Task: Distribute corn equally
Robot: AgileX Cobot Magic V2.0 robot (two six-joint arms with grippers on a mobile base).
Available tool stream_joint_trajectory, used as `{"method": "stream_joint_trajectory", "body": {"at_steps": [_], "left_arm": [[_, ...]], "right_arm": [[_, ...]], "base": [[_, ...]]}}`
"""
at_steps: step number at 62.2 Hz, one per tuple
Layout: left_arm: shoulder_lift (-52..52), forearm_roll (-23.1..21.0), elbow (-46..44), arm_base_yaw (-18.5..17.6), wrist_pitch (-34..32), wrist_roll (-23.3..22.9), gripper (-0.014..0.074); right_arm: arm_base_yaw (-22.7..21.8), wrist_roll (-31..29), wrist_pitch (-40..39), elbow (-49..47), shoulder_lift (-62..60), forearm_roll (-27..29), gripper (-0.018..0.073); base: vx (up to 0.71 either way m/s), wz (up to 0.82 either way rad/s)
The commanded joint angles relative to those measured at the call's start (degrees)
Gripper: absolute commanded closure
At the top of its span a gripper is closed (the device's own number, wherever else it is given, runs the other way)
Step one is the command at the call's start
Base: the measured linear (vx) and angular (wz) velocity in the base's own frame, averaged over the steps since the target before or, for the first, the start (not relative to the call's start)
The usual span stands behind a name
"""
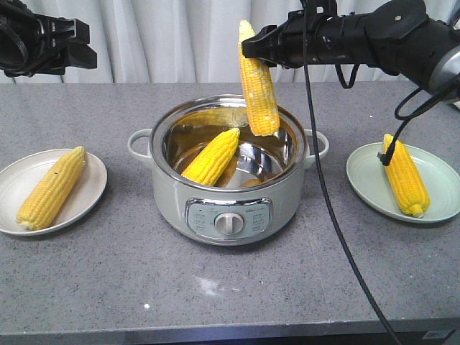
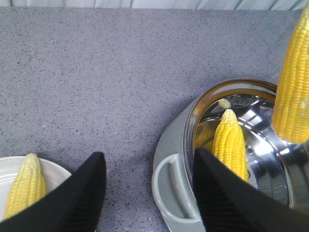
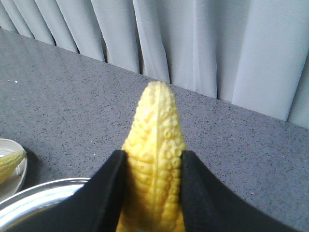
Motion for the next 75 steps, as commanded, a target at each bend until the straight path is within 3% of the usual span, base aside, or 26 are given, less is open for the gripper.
{"method": "stream_joint_trajectory", "body": {"at_steps": [1,6,16,22,27,34,54,62,75], "left_arm": [[-2.29,-4.76,-1.31,-0.15,-2.95,0.77,0.0199],[-2.29,-11.74,-1.31,-0.21,-3.50,5.39,0.0200],[-1.90,-29.96,-1.36,-2.21,-4.71,20.67,0.0200],[-0.45,-34.96,-1.80,-4.56,-5.51,22.04,0.0200],[2.32,-33.65,-4.74,-7.08,-4.76,21.62,0.0198],[8.07,-29.78,-13.54,-10.09,-0.17,15.73,0.0199],[26.53,-9.17,-44.89,-17.47,17.29,-1.65,0.0199],[30.01,-4.33,-46.44,-19.45,18.45,-6.51,0.0199],[32.36,-1.23,-46.44,-20.24,18.45,-6.51,0.0199]], "right_arm": [[-0.75,-0.50,-2.53,-1.77,-5.73,2.71,0.0570],[-1.85,-0.50,-2.30,-1.77,-8.56,2.77,0.0570],[-5.83,-0.25,-0.32,-1.77,-16.84,3.68,0.0570],[-8.54,-0.25,1.21,-1.77,-21.07,3.56,0.0569],[-10.74,-0.25,2.40,-1.77,-24.04,3.50,0.0568],[-13.37,0.15,3.82,-1.77,-26.46,3.43,0.0568],[-18.13,2.75,6.45,-1.77,-27.35,3.15,0.0566],[-18.67,2.77,7.27,-1.77,-27.28,3.10,0.0566],[-18.67,2.93,8.45,-1.77,-27.28,2.77,0.0566]], "base": [[0.00,0.00],[0.00,0.00],[0.00,0.00],[0.00,0.00],[0.00,0.00],[0.00,0.00],[0.00,0.00],[0.00,0.00],[0.00,0.00]]}}
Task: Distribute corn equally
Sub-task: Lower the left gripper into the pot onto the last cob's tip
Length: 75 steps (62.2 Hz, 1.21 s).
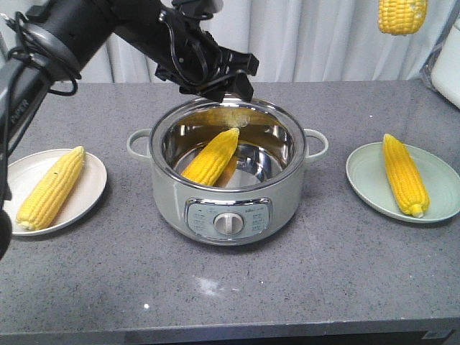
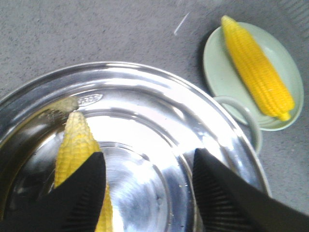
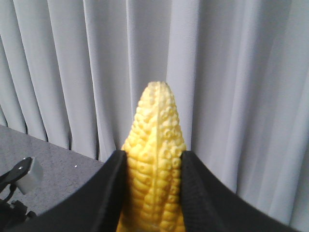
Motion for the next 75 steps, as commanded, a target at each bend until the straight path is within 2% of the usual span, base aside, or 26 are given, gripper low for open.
{"method": "stream_joint_trajectory", "body": {"at_steps": [1,14,57,75], "left_arm": [[-3.05,-0.60,-1.84,-0.28,-0.56,-0.83,0.0199],[-2.07,2.13,-1.84,-0.22,-0.56,-2.02,0.0199],[-1.72,3.08,-1.80,-0.28,-0.56,-3.85,0.0199],[-1.79,4.12,1.68,-0.27,-0.56,-3.74,0.0199]], "right_arm": [[-0.34,0.04,-2.36,-1.77,-2.05,1.59,0.0566],[-0.34,0.54,-1.56,-1.77,-2.01,0.78,0.0566],[-0.34,1.59,-1.36,-1.77,-1.54,-0.71,0.0566],[-0.34,1.59,-1.56,-1.77,-1.56,-0.83,0.0566]], "base": [[0.00,0.00],[0.00,0.00],[0.00,0.00],[0.00,0.00]]}}
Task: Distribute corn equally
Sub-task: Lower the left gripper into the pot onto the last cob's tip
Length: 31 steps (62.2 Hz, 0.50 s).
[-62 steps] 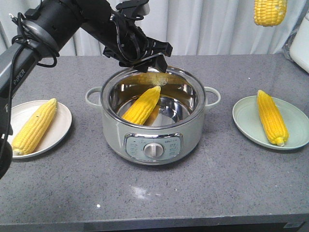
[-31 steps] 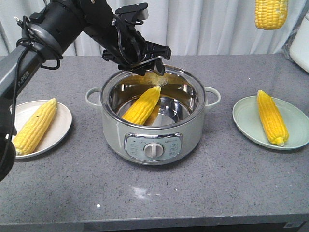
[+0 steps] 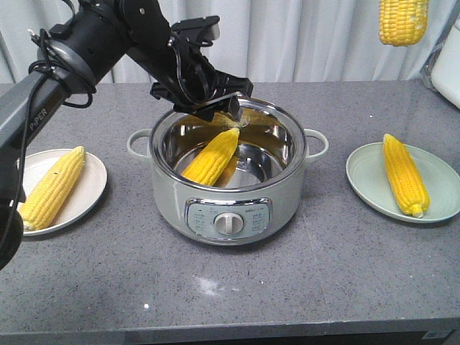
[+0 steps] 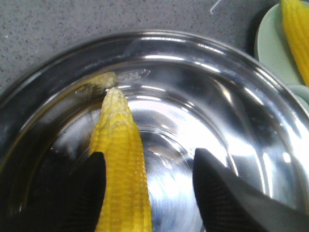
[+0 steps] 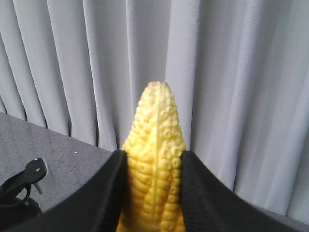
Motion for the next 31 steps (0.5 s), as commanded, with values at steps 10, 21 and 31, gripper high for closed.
{"method": "stream_joint_trajectory", "body": {"at_steps": [10,21,31], "left_arm": [[-3.65,3.44,-1.18,-0.19,-0.57,-0.17,0.0199],[-3.65,2.72,-1.18,-0.19,-0.57,-0.17,0.0199],[-3.65,1.24,-1.18,-0.26,-0.57,-0.12,0.0199]], "right_arm": [[-0.34,-0.13,-3.18,-1.77,-1.74,1.79,0.0566],[-0.34,-0.13,-3.12,-1.77,-1.74,1.79,0.0566],[-0.34,-0.13,-3.12,-1.77,-1.74,1.79,0.0566]], "base": [[0.00,0.00],[0.00,0.00],[0.00,0.00]]}}
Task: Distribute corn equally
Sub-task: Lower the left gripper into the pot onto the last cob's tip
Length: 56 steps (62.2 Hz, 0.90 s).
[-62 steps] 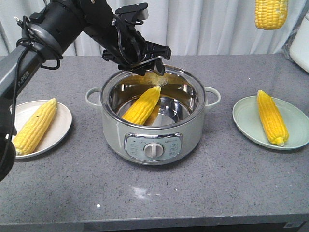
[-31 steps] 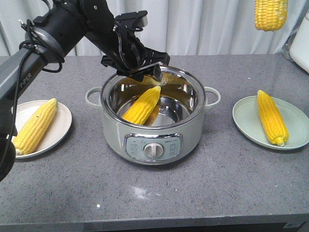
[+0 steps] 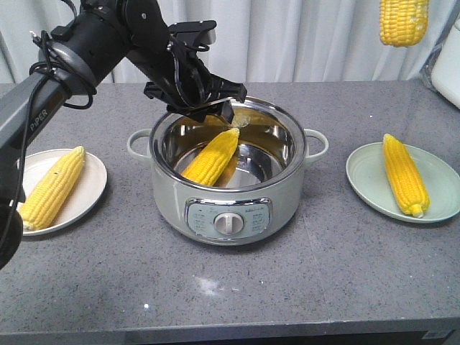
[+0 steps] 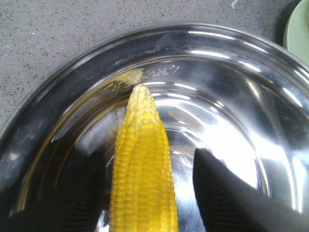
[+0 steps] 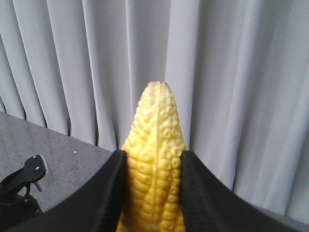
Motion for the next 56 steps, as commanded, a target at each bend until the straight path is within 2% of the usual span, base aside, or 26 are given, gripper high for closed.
{"method": "stream_joint_trajectory", "body": {"at_steps": [1,24,34,56], "left_arm": [[-3.65,-2.57,-1.40,-0.26,-0.52,-0.12,0.0199],[-3.65,-2.71,-1.40,-1.81,-0.52,-0.10,0.0199],[-3.65,1.20,-1.40,-2.56,-0.52,-0.29,0.0197],[-3.65,0.74,-1.40,-2.57,-0.52,-0.60,0.0145]], "right_arm": [[-0.34,-0.13,-3.12,-1.77,-1.74,1.97,0.0566],[-0.34,0.10,-3.07,-1.77,-1.74,1.97,0.0566],[-0.34,0.48,-2.95,-1.77,-1.74,1.97,0.0566],[-0.34,0.75,-2.79,-1.77,-1.74,1.91,0.0566]], "base": [[0.00,0.00],[0.00,0.00],[0.00,0.00],[0.00,0.00]]}}
